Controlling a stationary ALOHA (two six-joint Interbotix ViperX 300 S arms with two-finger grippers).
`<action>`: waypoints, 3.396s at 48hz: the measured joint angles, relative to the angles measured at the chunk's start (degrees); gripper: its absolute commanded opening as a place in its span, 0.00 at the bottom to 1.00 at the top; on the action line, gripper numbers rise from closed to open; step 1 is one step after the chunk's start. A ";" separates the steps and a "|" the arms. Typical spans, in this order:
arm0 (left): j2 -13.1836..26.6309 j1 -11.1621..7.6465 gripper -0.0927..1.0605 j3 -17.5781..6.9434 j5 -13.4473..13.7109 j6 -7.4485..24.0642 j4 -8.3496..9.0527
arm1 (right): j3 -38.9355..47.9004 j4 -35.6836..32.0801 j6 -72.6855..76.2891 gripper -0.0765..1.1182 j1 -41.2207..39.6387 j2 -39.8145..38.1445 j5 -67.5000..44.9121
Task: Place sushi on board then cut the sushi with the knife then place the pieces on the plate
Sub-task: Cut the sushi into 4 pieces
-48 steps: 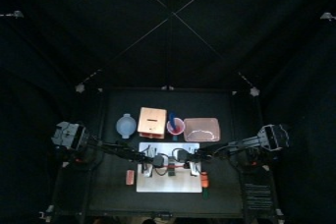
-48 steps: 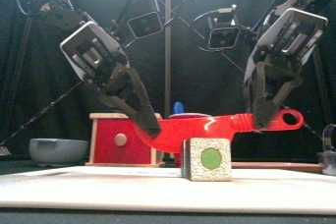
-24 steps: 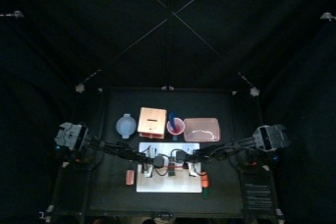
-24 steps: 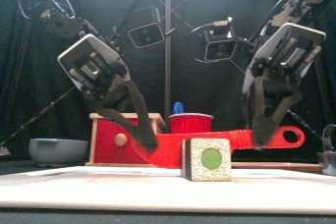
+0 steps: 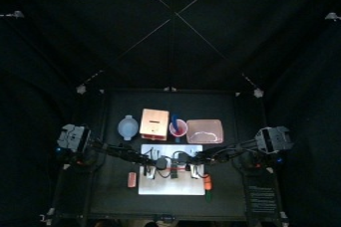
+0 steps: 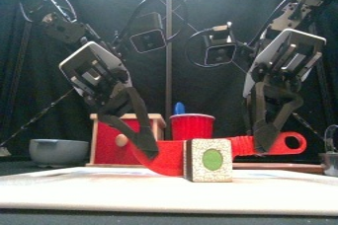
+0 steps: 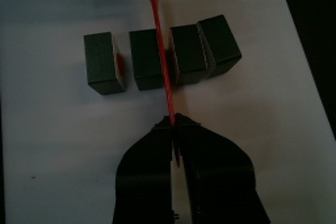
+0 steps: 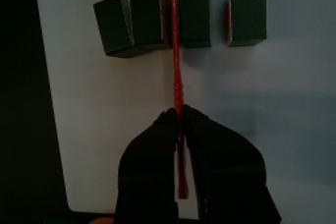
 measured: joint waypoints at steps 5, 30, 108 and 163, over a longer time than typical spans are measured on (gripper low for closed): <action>-0.79 -0.09 0.41 -0.18 0.35 0.00 0.35 | -0.62 -0.09 0.00 0.36 0.09 -0.09 1.05; -6.50 -1.76 0.41 -0.26 1.14 -0.09 1.41 | -2.29 -0.62 0.00 0.36 0.35 -4.66 5.10; 0.26 -4.92 0.41 -1.67 0.62 -0.35 -2.72 | -2.72 2.81 0.09 0.36 4.13 1.32 2.81; -10.20 -3.34 0.60 -0.70 -1.58 0.00 1.41 | -1.23 2.46 0.09 0.36 2.37 -11.95 8.79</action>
